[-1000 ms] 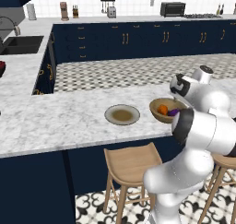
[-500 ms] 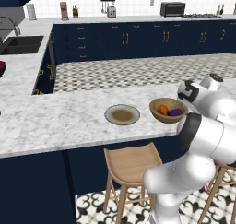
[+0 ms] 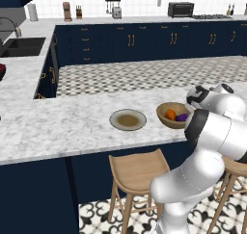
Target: Pick the chicken drumstick and eggplant from their plates and place them in the bowl. Then put the bowl in the fridge.
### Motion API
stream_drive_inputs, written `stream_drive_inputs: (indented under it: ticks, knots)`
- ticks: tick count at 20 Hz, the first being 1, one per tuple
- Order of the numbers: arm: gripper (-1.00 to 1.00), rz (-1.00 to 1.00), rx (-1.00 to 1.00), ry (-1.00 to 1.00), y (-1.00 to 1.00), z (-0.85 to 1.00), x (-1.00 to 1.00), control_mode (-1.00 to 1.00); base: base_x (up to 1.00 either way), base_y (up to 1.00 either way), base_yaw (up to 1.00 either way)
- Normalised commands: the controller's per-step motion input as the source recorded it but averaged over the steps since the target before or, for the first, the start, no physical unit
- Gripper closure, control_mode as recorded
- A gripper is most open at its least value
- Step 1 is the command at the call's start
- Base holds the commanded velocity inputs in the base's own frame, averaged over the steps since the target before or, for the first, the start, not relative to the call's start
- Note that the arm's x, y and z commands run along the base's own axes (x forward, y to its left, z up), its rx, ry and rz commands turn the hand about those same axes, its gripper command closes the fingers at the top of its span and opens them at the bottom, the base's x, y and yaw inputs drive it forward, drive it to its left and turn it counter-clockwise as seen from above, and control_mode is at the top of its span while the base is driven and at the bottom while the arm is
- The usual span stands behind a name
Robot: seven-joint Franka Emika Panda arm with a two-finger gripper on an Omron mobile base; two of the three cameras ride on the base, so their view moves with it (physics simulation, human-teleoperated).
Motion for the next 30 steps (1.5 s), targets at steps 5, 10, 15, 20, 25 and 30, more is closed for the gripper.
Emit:
stream_drive_inputs:
  ticks: [5,10,15,20,25,30]
  knots:
    - [-1.0,0.0,0.0,0.0,0.11,-0.22,0.25,-1.0,0.0,0.0,0.0]
    - [-1.0,0.0,0.0,0.02,0.17,-0.3,0.32,-1.0,0.0,0.0,0.0]
    - [-1.0,0.0,0.0,0.04,0.05,-0.26,0.32,-1.0,0.0,0.0,0.0]
    - [-1.0,0.0,0.0,0.01,0.0,-0.12,0.32,-1.0,0.0,0.0,0.0]
    - [1.0,0.0,0.0,0.0,0.07,-0.39,0.05,-1.0,0.0,0.0,0.0]
    - [1.0,0.0,0.0,0.01,0.25,-0.22,0.07,-1.0,0.0,0.0,0.0]
